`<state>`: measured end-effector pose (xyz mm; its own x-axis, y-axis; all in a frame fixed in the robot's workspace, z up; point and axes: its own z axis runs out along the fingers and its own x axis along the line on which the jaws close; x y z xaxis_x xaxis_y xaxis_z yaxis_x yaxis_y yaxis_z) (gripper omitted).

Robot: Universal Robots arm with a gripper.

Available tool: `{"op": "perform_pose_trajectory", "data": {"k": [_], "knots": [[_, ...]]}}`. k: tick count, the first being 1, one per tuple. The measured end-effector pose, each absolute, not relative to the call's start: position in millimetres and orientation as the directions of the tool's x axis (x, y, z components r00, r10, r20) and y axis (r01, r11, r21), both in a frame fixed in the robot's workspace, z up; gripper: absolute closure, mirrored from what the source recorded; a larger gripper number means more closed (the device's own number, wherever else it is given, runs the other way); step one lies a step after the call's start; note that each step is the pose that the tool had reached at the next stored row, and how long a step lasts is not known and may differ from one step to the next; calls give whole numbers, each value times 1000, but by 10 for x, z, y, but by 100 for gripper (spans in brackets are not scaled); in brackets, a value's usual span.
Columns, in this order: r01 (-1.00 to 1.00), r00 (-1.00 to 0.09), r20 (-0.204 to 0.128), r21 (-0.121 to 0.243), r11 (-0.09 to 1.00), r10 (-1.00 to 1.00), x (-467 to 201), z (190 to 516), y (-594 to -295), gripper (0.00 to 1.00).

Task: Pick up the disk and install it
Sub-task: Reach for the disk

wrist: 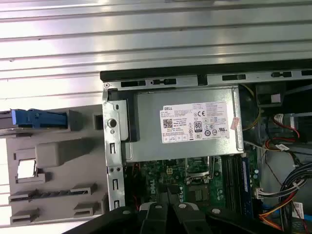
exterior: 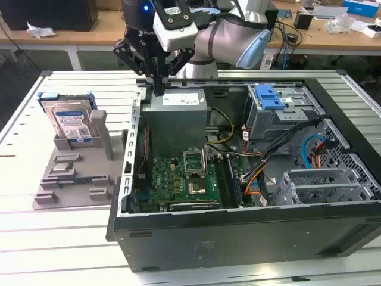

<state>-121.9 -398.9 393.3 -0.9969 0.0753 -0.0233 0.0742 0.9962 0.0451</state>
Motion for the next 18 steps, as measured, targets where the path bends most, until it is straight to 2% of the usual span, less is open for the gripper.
{"op": "perform_pose_trajectory", "data": {"k": [18], "knots": [[74, -997, -23, 45, 996, 75, -1774, 3933, -3988, 89]]}}
